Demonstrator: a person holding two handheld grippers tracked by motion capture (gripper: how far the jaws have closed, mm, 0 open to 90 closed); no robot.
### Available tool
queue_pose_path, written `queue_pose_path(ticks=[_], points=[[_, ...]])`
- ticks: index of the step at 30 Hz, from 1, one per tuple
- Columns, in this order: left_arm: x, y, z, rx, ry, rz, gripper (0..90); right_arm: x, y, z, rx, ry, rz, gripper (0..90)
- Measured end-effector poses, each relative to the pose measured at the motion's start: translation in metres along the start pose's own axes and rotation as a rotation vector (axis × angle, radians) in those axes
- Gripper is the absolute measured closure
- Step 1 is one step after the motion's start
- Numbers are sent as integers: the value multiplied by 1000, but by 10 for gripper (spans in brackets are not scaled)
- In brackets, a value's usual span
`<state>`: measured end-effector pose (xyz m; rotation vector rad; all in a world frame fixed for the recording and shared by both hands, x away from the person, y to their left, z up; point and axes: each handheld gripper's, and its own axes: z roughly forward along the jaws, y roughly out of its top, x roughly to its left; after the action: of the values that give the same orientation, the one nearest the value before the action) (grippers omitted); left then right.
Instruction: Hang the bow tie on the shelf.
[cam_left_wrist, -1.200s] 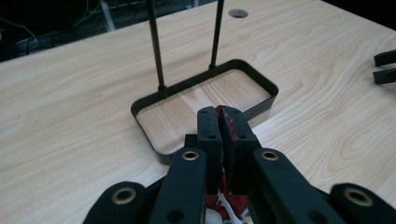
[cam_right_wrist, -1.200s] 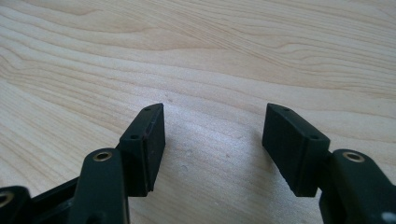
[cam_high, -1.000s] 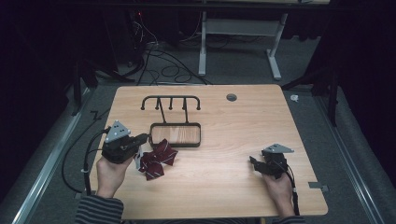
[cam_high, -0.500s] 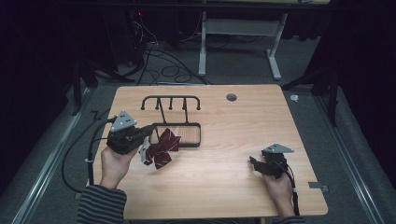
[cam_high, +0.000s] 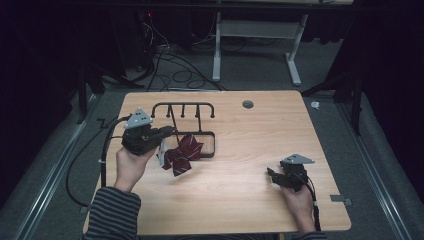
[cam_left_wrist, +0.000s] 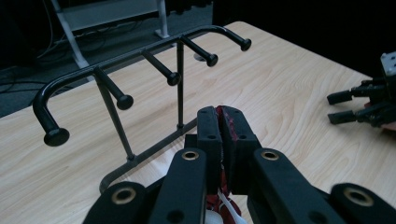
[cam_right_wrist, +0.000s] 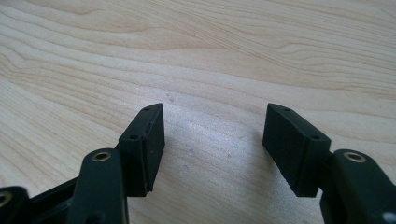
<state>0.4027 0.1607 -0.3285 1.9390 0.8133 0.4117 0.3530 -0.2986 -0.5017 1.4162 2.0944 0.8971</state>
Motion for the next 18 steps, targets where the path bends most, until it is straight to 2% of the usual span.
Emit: queue_pose_path(ticks=[9, 18], points=[[1, 11, 10, 8, 6, 10, 868, 0, 0, 0, 0, 1, 0, 402], [3, 27, 24, 25, 14, 47, 868, 0, 0, 0, 0, 2, -1, 400]])
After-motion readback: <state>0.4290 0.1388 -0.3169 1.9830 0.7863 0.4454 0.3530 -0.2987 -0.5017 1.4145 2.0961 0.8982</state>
